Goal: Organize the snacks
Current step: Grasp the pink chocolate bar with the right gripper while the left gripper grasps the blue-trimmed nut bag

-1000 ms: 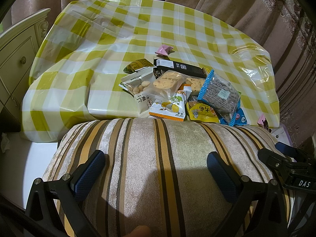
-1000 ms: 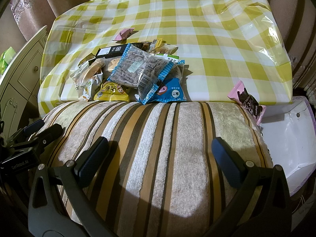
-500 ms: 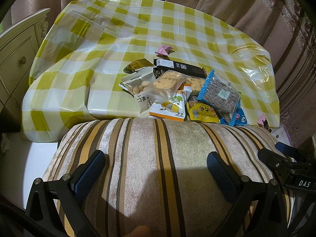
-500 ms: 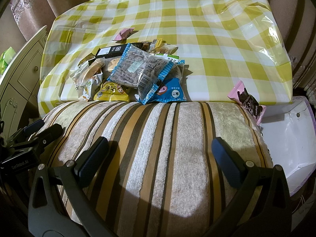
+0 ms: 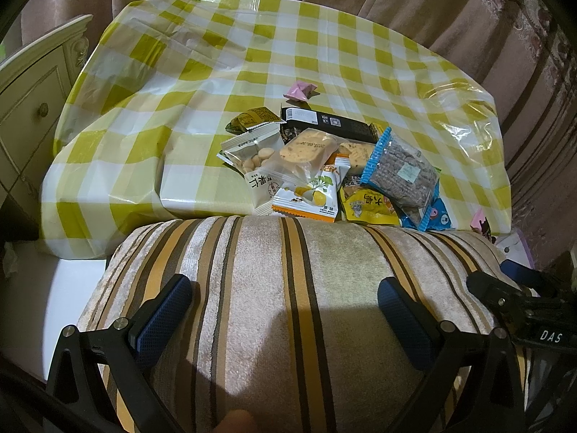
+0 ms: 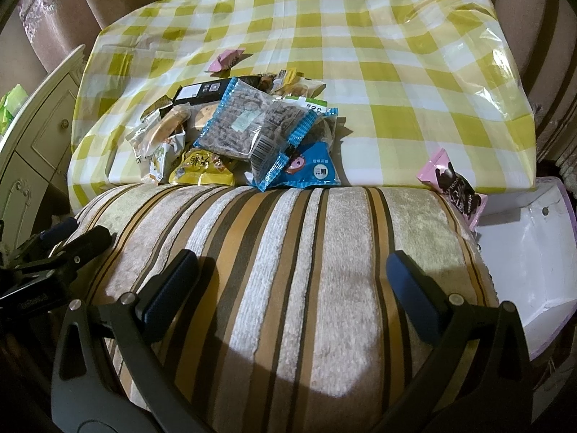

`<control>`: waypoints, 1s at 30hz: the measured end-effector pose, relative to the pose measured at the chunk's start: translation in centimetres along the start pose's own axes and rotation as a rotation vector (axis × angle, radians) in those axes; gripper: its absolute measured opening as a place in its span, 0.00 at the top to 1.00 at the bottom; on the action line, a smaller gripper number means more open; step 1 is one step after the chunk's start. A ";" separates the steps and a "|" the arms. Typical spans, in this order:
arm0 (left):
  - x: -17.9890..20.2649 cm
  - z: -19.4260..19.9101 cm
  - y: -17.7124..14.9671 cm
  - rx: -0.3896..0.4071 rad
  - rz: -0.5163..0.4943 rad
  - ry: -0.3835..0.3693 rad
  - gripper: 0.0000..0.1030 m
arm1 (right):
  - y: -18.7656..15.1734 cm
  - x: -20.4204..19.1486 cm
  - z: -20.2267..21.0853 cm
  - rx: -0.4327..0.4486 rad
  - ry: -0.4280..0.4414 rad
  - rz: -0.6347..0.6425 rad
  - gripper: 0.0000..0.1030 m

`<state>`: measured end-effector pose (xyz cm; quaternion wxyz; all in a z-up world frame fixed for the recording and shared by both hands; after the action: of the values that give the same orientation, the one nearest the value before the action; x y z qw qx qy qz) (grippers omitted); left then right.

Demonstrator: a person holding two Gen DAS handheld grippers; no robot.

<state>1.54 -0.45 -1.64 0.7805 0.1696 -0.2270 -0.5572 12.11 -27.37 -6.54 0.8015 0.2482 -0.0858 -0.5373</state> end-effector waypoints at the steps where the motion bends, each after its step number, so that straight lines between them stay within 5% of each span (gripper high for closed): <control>1: 0.2 0.0 0.0 0.000 -0.005 0.010 0.00 | 0.1 0.0 0.0 -0.008 0.003 0.001 0.00; 7: 0.8 0.1 0.5 -0.012 -0.038 0.051 0.00 | 0.4 1.9 0.7 -0.079 0.163 0.043 0.00; 13: 1.5 0.2 1.1 -0.013 -0.063 0.083 0.00 | 0.8 3.5 1.9 -0.071 0.207 0.079 0.00; 24: 3.2 -0.4 2.6 -0.018 -0.101 0.061 0.01 | 3.7 13.4 1.8 -0.005 0.007 0.128 0.00; 30: 4.0 -0.7 3.0 -0.031 -0.100 0.053 0.01 | 5.1 15.5 -1.3 -0.059 0.054 0.200 0.05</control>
<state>5.41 -3.26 -0.07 0.7600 0.1834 -0.1888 -0.5942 23.16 -39.43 -7.15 0.8602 0.2291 -0.0724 -0.4499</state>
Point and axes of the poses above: each gripper's, at about its wrist camera, not at the fingertips, and z roughly against the way its jaws point, x to its right, y to its top, the point moved 2 cm from there along -z, roughly the way its jaws point, and after that the axes turned 2 degrees about -x, right-handed, at the moved point
